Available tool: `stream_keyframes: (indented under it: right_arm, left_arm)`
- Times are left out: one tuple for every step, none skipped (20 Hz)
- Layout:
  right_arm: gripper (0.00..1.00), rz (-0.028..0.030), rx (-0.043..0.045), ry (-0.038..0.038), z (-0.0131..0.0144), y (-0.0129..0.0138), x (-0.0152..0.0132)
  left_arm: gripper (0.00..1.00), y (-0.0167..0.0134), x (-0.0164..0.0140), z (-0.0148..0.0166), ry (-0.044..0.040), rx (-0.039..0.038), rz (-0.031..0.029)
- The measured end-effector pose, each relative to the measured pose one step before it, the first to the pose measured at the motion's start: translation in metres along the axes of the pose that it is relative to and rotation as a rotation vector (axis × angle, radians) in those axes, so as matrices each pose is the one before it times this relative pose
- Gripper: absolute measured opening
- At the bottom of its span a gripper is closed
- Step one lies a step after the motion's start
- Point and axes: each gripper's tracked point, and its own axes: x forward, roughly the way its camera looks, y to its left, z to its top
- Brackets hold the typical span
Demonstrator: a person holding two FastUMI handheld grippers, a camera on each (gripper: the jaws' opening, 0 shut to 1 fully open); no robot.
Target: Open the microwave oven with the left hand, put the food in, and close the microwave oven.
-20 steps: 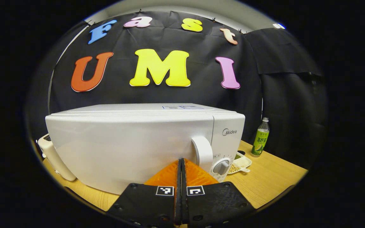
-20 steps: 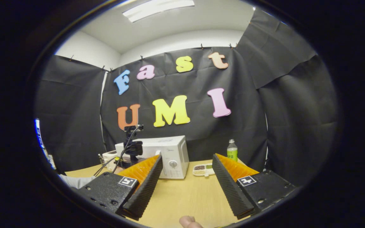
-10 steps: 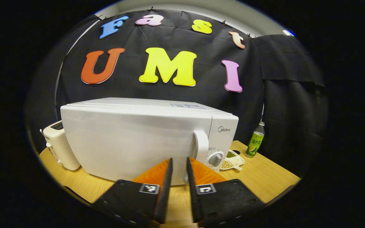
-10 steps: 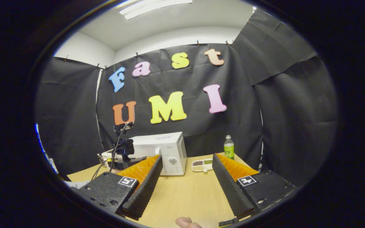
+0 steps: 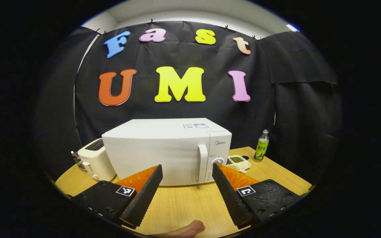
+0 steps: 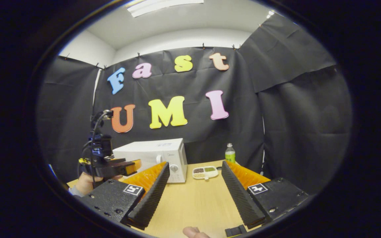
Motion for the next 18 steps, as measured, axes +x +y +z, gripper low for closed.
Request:
stream_keyframes:
  right_arm:
    - [1.0,-0.00163,0.00631,-0.00349,0.0059,0.00099,-0.00051]
    - [1.0,-0.00041,0.00284,-0.00406,0.00604,0.00182,0.00053]
    - [1.0,-0.00886,0.00039,-0.0002,0.00476,-0.00118,0.00023]
    - [1.0,-0.00742,-0.00165,-0.00415,0.00368,-0.00189,0.00019]
    - [0.9,-0.0092,-0.00323,-0.0062,0.00545,0.00002,-0.00038]
    - [0.9,-0.0078,-0.00312,-0.00406,0.00356,0.00054,0.0003]
    - [0.9,-0.00487,-0.00621,-0.00513,0.00499,0.00216,-0.00032]
    - [0.9,0.00146,-0.01239,-0.00555,0.00514,0.00425,-0.00116]
    - [0.9,0.00084,-0.01279,-0.00789,0.00625,0.00522,-0.00133]
    - [0.9,-0.00459,-0.01119,-0.00249,0.0041,0.00233,-0.0015]
    - [1.0,0.00014,-0.00931,-0.00612,0.00437,0.00444,-0.00253]
    - [0.9,0.00391,-0.00737,-0.00407,0.0031,0.00588,-0.00297]
    - [0.9,0.00922,-0.00068,-0.00629,0.00336,0.00634,-0.00396]
    - [1.0,0.01279,0.00321,-0.00739,0.00228,0.00585,-0.00361]
    - [1.0,0.00674,0.00413,-0.00493,0.00233,0.00363,-0.0031]
    - [1.0,0.0049,0.00211,-0.00699,0.00186,0.00204,-0.00239]
    - [1.0,0.00177,0.00049,-0.00885,0.00297,0.001,-0.00293]
    - [1.0,-0.00082,0.0008,-0.00902,0.00337,0.00071,-0.00301]
  left_arm:
    - [0.96,0.00166,-0.01437,0.00586,0.00141,0.00156,0.01163]
    - [0.95,0.00223,-0.01451,0.00598,-0.00267,0.00048,0.01333]
    - [0.95,0.00142,-0.01904,0.00645,-0.00419,0.00323,0.01156]
    - [0.96,0.00022,-0.01332,0.00722,-0.01821,0.00323,0.00332]
    - [0.96,0.00163,-0.01438,0.01073,-0.02323,-0.00287,0.00995]
    - [0.95,0.00273,-0.01356,0.00647,-0.0107,0.0021,0.00782]
    - [0.96,0.00034,-0.01302,0.00744,-0.01267,0.00428,0.00387]
    - [0.95,-0.00007,-0.01297,0.00855,-0.01198,0.01086,-0.00031]
    - [0.96,0.00079,-0.01386,0.00579,-0.00652,0.01193,0.00405]
    - [0.95,0.00512,-0.01166,0.00799,-0.01525,0.00967,0.01613]
    - [0.95,0.00255,-0.01108,0.01,-0.02633,0.006,0.00716]
    - [0.95,0.00257,-0.0089,0.0064,-0.02565,0.00381,0.01172]
    - [0.95,0.00284,-0.007,0.00144,-0.00925,-0.00611,0.00452]
    - [0.96,0.00162,-0.00839,-0.00177,-0.00347,-0.01027,0.00125]
    - [0.95,0.00519,-0.00782,0.00193,-0.00748,-0.0067,0.01167]
    - [0.96,0.00704,-0.00789,0.00328,-0.00676,-0.00675,0.01631]
    - [0.96,0.0058,-0.00594,0.00126,-0.0033,-0.00582,0.01613]
    - [0.95,0.00412,-0.00493,0.00181,-0.00598,-0.00816,0.01361]
